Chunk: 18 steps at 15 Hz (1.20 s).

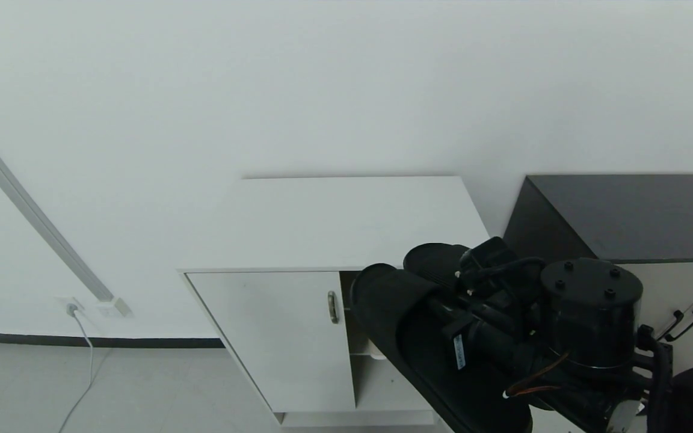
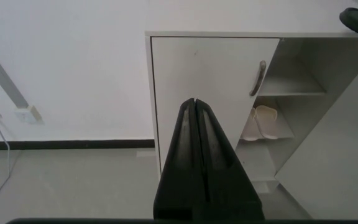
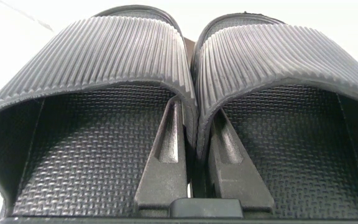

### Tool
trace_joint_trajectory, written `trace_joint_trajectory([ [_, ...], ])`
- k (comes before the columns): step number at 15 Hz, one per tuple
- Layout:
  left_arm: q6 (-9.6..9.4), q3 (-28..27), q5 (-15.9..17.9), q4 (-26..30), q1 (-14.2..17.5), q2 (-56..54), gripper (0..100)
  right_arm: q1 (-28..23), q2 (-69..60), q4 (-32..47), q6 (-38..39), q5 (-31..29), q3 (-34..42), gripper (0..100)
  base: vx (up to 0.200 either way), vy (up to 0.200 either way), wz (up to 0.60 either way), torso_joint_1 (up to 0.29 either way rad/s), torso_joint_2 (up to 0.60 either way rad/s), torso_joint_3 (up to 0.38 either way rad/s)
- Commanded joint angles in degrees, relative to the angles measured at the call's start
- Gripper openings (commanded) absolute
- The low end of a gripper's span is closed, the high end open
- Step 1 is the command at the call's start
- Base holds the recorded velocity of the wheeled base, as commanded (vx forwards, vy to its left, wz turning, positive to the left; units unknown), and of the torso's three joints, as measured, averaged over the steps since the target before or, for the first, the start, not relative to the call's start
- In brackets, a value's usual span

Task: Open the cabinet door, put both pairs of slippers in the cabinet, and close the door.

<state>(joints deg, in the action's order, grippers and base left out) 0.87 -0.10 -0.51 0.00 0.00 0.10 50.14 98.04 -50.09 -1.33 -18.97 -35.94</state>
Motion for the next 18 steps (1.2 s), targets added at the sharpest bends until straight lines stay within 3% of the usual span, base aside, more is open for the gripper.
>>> trace_joint_trajectory([
  [1,0.01,0.01,-0.02,0.00,0.00,-0.01,0,0.22,0.14,-0.01,-0.08,-0.02,0.17,0,0.000,0.000,0.00,-0.115,0.26,0.129],
  [9,0.10,0.01,-0.02,0.00,0.00,-0.01,0,0.31,0.84,-0.36,-0.08,-0.02,0.52,0,0.000,0.000,0.00,-0.170,0.38,0.215],
  [18,0.10,0.10,0.07,0.00,0.00,-0.01,0,0.13,1.89,-0.89,0.45,0.16,0.52,0,0.000,0.000,0.00,-0.223,0.54,0.315],
])
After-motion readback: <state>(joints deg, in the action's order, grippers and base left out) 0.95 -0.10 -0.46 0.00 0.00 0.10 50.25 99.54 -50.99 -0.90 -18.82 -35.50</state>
